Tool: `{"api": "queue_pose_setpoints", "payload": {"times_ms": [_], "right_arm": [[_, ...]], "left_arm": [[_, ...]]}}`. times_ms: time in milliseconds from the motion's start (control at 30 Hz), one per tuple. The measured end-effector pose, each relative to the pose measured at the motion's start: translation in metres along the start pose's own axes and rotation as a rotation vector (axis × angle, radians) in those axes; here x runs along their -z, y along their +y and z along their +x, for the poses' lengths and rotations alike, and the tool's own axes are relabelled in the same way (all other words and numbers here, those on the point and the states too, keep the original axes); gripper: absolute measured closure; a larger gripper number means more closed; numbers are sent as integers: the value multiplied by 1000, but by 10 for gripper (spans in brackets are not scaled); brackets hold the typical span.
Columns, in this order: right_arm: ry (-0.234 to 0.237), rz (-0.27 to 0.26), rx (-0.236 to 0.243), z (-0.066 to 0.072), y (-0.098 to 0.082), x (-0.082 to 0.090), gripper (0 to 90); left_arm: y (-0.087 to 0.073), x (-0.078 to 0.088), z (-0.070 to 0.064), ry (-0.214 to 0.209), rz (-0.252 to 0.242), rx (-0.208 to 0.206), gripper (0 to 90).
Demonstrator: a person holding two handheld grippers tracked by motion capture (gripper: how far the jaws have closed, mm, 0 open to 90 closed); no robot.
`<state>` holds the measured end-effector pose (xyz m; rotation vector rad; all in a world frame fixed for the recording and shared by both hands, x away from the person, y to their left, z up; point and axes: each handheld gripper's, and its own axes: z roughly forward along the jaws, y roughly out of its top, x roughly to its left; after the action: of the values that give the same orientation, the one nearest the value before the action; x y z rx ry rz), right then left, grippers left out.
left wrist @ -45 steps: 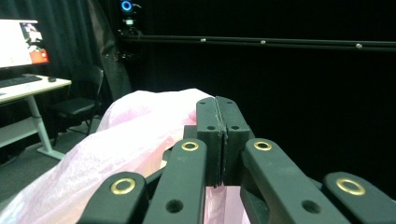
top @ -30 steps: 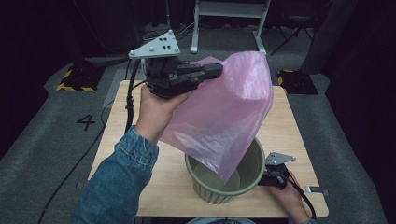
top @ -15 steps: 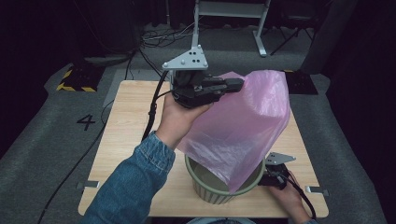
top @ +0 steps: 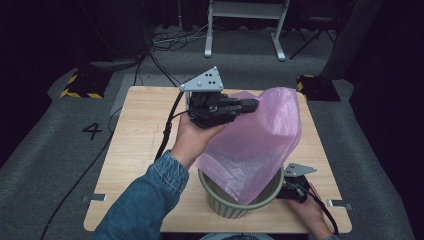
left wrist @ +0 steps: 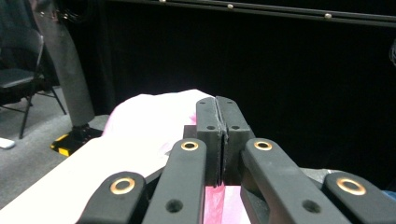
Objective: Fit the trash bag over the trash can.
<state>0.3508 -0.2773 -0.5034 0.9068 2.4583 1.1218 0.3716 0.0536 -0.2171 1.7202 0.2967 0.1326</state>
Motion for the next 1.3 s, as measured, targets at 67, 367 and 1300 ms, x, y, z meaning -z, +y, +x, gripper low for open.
{"api": "queue_pose_setpoints", "payload": {"times_ms": [67,367,1300], "right_arm": [[0,0,-1,0,0,0,353],[-2,-2,3,0,0,0,353],[2,3,0,0,0,0,352]], "left_arm": [[-5,-1,-1,-5,3,3,887],[-29,-2,0,-17,26,41,886],[-13,-26,-19,-105,-68,56,882]]}}
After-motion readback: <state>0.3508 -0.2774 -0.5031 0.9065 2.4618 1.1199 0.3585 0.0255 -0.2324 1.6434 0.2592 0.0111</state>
